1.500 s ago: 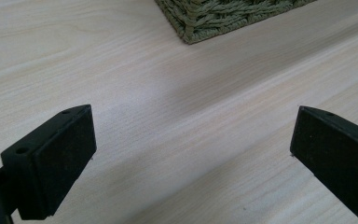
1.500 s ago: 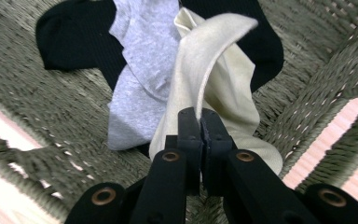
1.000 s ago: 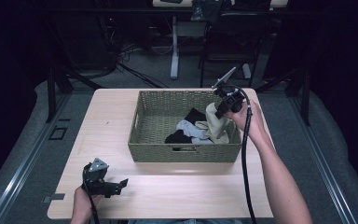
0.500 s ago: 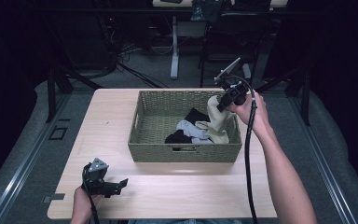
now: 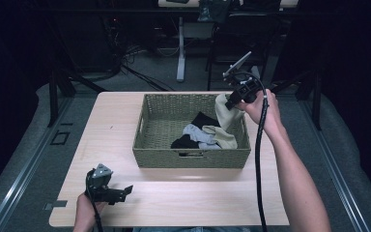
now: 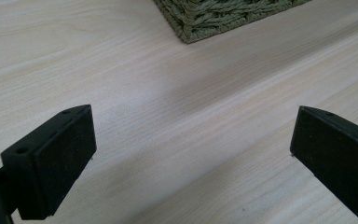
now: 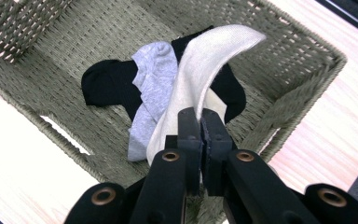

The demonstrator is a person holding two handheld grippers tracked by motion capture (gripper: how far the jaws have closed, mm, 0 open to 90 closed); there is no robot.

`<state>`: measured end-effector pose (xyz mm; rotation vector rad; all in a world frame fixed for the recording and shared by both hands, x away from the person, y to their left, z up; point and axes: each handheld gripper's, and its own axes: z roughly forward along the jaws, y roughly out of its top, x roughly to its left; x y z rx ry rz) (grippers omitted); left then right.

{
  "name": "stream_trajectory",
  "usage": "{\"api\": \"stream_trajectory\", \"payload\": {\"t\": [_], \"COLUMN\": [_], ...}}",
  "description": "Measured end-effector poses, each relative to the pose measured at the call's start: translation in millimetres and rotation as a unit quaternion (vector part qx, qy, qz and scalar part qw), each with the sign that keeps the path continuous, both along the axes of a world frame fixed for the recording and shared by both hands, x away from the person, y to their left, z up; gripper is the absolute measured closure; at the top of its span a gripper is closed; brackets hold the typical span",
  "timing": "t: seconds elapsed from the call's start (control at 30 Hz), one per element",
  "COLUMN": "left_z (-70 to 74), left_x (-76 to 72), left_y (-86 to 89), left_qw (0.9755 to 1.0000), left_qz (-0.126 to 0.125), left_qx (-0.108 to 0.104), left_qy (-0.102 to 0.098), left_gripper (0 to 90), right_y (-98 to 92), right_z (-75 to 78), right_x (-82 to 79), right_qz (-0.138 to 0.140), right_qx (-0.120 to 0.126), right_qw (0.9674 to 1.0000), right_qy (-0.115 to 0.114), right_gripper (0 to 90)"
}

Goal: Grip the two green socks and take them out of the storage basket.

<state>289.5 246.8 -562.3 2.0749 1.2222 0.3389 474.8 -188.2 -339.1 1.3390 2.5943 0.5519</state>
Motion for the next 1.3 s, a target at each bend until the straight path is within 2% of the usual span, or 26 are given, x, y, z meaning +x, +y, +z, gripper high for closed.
{"api": "stream_trajectory", "payload": {"t": [0.33, 0.6, 0.67, 0.7, 0.73, 0.8, 0.83, 1.03, 1.07, 1.13, 1.3], "left_z": [0.3, 0.6, -0.2, 0.7, 0.4, 0.5, 0.2, 0.6, 0.3, -0.2, 0.1], "left_x": [0.0, -0.2, -0.6, -0.3, -0.2, -0.3, -0.6, -0.2, -0.2, -0.4, 0.2], "left_y": [0.9, 0.0, -0.8, 0.2, 0.5, 0.6, -0.2, 0.3, -0.2, -1.0, 0.0], "left_qw": [1.0000, 1.0000, 1.0000, 1.0000, 1.0000, 1.0000, 1.0000, 1.0000, 1.0000, 1.0000, 1.0000], "left_qz": [-0.002, -0.004, 0.001, -0.005, -0.004, -0.004, 0.000, -0.003, -0.002, 0.002, -0.003], "left_qx": [0.001, 0.000, 0.001, 0.000, -0.002, -0.002, -0.001, 0.000, -0.001, 0.001, -0.002], "left_qy": [0.000, 0.001, -0.005, 0.002, -0.001, -0.001, -0.003, 0.001, 0.000, -0.005, 0.000], "left_gripper": [0.3, 0.3, 0.3, 0.3, 0.3, 0.3, 0.3, 0.3, 0.3, 0.3, 0.2], "right_y": [-9.1, -37.8, -45.3, -45.3, -55.0, -58.6, -68.2, -86.8, -94.4, -99.8, -115.0], "right_z": [20.5, 34.4, 36.4, 36.4, 38.4, 39.5, 40.1, 36.5, 31.8, 27.1, 10.3], "right_x": [-4.0, -11.7, -14.5, -14.5, -17.4, -18.5, -21.5, -26.9, -27.9, -28.3, -28.5], "right_qz": [-0.010, -0.034, -0.041, -0.041, -0.049, -0.052, -0.062, -0.080, -0.086, -0.092, -0.107], "right_qx": [0.005, 0.009, 0.014, 0.014, 0.016, 0.013, 0.021, 0.024, 0.016, 0.015, 0.011], "right_qw": [0.9997, 0.9987, 0.9982, 0.9982, 0.9977, 0.9977, 0.9966, 0.9950, 0.9947, 0.9944, 0.9933], "right_qy": [-0.020, -0.037, -0.041, -0.041, -0.045, -0.043, -0.050, -0.055, -0.053, -0.050, -0.042], "right_gripper": [88.5, 88.5, 88.5, 88.5, 88.5, 88.5, 88.5, 88.5, 88.5, 88.5, 88.6]}}
